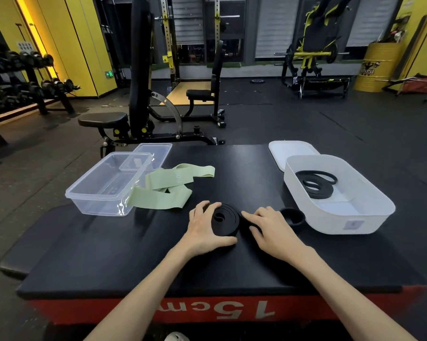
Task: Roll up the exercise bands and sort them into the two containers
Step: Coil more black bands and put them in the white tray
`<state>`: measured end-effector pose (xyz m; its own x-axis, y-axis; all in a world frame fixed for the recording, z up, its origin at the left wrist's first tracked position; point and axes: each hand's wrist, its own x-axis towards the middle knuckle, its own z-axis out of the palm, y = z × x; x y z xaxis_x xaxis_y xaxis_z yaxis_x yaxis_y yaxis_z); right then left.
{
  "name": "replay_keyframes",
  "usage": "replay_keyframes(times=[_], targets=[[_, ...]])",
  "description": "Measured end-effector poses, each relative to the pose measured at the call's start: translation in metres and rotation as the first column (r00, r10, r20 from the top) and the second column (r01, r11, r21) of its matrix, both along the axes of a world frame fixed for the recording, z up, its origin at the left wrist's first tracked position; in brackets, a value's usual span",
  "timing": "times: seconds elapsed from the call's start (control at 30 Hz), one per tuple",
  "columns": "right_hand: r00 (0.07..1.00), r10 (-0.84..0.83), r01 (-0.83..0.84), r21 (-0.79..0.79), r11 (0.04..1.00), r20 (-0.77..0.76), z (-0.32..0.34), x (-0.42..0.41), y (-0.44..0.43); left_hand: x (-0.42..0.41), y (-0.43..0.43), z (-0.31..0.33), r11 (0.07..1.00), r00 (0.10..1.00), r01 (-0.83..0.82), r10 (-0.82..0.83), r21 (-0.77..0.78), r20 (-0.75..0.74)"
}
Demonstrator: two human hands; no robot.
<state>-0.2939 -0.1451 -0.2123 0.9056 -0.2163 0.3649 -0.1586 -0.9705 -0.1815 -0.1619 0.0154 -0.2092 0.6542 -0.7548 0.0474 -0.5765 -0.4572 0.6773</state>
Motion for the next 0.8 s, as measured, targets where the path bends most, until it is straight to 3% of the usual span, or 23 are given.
replay_keyframes(times=[0.2, 0.43, 0.63, 0.8], targets=[[0.995, 0.043, -0.046, -0.025, 0.999, -0.095, 0.007, -0.003, -0.006, 0.025, 0.015, 0.005, 0.99, 0.986, 0.14, -0.141, -0.016, -0.086], [0.997, 0.013, -0.008, 0.06, 0.998, -0.071, 0.007, 0.001, -0.005, 0.005, 0.012, -0.005, 0.988, 0.998, -0.067, 0.066, -0.137, -0.013], [0.996, -0.052, 0.059, 0.103, 0.993, -0.069, 0.012, 0.015, 0.012, -0.026, -0.009, -0.006, 0.929, 0.943, -0.328, 0.331, -0.171, -0.007], [0.993, -0.07, 0.08, 0.112, 0.991, -0.091, 0.01, 0.012, 0.014, -0.019, -0.005, -0.004, 0.969, 0.972, -0.235, 0.234, -0.08, -0.015]])
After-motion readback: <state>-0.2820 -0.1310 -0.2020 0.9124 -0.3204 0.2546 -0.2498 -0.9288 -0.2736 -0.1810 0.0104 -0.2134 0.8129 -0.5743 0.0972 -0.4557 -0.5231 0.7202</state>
